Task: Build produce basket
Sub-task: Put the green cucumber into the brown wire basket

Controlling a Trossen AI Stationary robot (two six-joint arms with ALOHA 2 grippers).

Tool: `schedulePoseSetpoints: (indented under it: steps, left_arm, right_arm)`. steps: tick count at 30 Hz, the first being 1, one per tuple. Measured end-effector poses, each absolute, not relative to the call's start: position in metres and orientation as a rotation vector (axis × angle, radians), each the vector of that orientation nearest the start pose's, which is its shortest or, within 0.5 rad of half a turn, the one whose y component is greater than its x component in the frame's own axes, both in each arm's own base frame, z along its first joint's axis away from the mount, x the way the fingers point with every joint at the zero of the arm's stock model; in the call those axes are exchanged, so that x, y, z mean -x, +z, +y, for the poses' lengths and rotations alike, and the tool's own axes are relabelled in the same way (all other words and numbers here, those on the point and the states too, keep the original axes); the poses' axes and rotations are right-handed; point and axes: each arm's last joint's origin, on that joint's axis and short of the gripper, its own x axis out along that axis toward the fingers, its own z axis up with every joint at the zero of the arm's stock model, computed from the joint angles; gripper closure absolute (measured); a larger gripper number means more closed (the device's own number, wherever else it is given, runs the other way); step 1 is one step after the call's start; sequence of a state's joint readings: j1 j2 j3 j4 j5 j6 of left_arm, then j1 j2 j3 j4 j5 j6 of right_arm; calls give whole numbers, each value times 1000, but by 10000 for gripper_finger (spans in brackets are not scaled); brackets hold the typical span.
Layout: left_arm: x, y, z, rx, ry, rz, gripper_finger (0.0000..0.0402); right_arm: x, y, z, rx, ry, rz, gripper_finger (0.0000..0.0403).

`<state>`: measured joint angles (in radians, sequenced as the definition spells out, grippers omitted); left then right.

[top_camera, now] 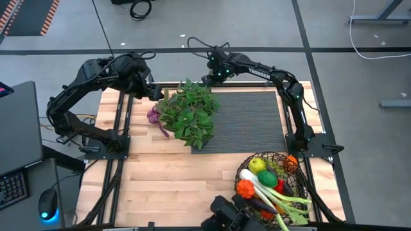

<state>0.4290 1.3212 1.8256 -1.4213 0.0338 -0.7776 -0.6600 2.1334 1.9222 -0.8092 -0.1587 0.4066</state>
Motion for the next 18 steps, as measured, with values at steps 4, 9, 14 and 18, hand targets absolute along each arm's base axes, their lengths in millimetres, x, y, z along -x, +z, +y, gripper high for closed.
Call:
schedulePoseSetpoints:
  steps: [4,9,14,18]
  left_arm:
    - [-183,455,83,919,698,700,114]
    - [-185,456,83,897,682,683,114]
    - [-184,457,87,858,730,652,114]
    - [-184,457,97,857,767,625,114]
  right_arm:
    - [-361,267,-273,-697,-658,990,224]
    - [-350,280,-262,-746,-628,1126,224]
    - [-341,287,-243,-791,-570,1294,224]
    - [-339,292,-223,-854,-473,1416,224]
